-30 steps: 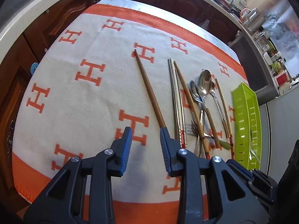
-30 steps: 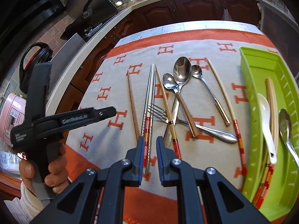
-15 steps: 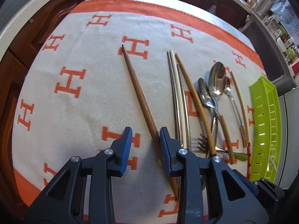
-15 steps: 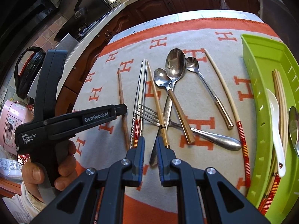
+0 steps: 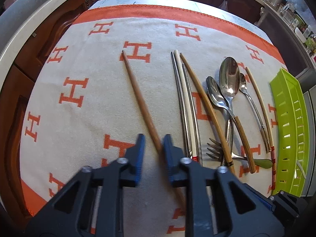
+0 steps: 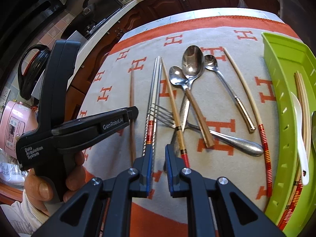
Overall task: Organize utensils
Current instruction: 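Close the left gripper on a brown wooden chopstick and lift it, then close the right gripper on a steel chopstick in the pile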
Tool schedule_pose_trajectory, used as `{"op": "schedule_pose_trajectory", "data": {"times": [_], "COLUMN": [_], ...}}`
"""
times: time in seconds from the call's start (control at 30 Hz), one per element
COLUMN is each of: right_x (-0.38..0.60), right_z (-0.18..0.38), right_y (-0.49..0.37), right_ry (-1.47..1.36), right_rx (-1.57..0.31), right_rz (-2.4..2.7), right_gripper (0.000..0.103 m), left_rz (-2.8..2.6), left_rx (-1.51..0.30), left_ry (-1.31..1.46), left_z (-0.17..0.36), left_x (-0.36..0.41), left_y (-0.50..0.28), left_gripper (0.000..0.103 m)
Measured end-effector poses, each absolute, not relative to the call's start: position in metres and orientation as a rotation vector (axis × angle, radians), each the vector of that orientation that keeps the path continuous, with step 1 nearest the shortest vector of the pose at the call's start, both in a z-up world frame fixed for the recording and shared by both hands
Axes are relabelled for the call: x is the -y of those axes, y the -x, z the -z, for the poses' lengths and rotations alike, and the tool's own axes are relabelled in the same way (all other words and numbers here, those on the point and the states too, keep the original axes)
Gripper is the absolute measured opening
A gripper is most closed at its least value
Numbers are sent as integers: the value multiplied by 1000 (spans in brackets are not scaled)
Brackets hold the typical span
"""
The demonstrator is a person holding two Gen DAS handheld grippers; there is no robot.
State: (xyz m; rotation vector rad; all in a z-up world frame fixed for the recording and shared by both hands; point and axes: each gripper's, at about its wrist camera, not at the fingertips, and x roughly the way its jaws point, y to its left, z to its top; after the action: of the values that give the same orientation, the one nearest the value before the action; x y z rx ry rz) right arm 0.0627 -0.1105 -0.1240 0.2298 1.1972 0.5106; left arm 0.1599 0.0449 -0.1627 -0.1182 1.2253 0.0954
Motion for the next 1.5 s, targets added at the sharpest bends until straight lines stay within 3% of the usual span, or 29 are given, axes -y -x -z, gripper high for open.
{"op": "schedule_pose_trajectory", "data": {"times": [0.13, 0.9, 1.5], "right_x": [99, 48, 15], "right_z": [123, 147, 146], "right_y": [-60, -71, -91], "right_ry": [-212, -105, 74], "right_rx": [-1192, -1254, -1108], "right_rz": [-548, -466, -408], "right_gripper": [12, 12, 13], "left_rz": [-61, -11, 30], "left_rx": [-1219, -1204, -1191], "left_ry": [175, 326, 378], "left_z": [162, 168, 169], "left_x": [-57, -116, -127], "left_y": [-155, -132, -132], "left_gripper": [5, 5, 5]}}
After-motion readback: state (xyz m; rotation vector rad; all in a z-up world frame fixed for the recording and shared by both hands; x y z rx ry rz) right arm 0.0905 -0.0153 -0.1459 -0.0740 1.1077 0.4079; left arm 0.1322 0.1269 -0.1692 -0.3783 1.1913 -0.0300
